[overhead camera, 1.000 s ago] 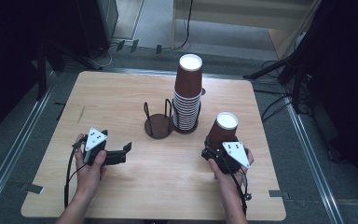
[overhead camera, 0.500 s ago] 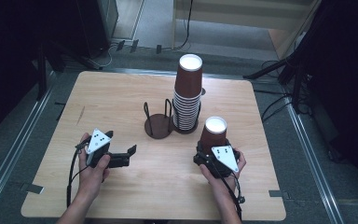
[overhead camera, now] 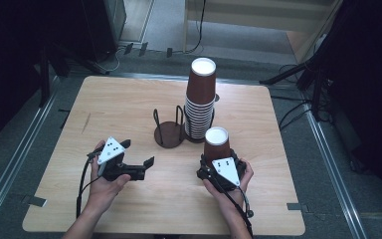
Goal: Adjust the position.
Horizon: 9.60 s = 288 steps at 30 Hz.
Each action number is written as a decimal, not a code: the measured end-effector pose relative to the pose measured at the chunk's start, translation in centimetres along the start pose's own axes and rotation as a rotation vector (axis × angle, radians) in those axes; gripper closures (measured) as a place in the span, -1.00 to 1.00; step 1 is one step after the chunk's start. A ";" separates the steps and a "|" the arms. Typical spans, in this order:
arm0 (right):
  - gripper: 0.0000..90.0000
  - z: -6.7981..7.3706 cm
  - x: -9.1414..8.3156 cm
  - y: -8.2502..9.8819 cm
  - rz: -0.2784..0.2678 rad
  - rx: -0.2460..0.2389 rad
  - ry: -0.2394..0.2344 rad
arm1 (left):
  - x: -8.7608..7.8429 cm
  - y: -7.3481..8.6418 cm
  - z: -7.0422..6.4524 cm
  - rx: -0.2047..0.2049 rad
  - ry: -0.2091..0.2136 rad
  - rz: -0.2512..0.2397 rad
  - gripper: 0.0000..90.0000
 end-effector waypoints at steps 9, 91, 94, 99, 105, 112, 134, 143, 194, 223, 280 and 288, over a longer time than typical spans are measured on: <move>-0.81 0.8 -0.1 -0.1 -0.008 -0.079 0.000 | 0.6 -0.1 -0.7 -0.022 0.056 0.012 -1.00; -0.82 10.3 -2.9 2.1 -0.228 -0.688 -0.248 | 0.9 0.3 -5.4 0.027 0.334 0.138 -0.68; -0.82 10.3 -2.9 2.1 -0.230 -0.691 -0.248 | 0.9 0.4 -5.5 0.053 0.321 0.139 -0.65; -0.83 10.1 -2.8 2.1 -0.211 -0.676 -0.254 | 0.9 0.3 -5.6 0.051 0.314 0.130 -0.49; -0.86 10.0 -2.6 2.1 -0.173 -0.663 -0.288 | 1.1 0.5 -5.5 0.044 0.299 0.137 -0.48; -1.00 9.8 -2.8 1.5 -0.178 -0.638 -0.297 | 0.8 0.0 -4.9 0.043 0.261 0.086 -0.47; -0.99 8.2 -3.7 -1.0 -0.179 -0.381 -0.322 | -0.2 -1.4 -3.3 -0.002 0.164 -0.035 -0.47; -0.97 7.0 -3.7 -2.4 -0.163 -0.199 -0.318 | -0.4 -1.7 -2.7 0.001 0.117 -0.063 -0.47; -1.00 5.1 -4.3 -5.0 0.182 0.855 -0.342 | -0.2 -2.2 -2.6 -0.009 0.071 -0.229 -0.47; -1.00 5.8 -1.8 -5.3 0.373 1.733 -0.318 | 1.0 -1.0 -5.2 0.011 0.133 -0.294 -0.47; -0.73 0.8 -0.5 -6.6 0.080 1.375 -0.213 | -5.2 3.1 1.9 -0.072 -0.062 -0.210 -0.81; -0.73 0.1 -0.6 -6.4 0.052 1.262 -0.167 | -7.1 4.2 4.8 -0.101 -0.146 -0.212 -0.81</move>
Point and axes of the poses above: each handheld gripper's, and its own axes: x roughly forward along the jaws, y roughly out of its underside, z roughly to its left, the point moved 5 cm from there along x, roughly forward along the jaws, and after that the axes turned 8 degrees about -z, right-handed, at the moved point
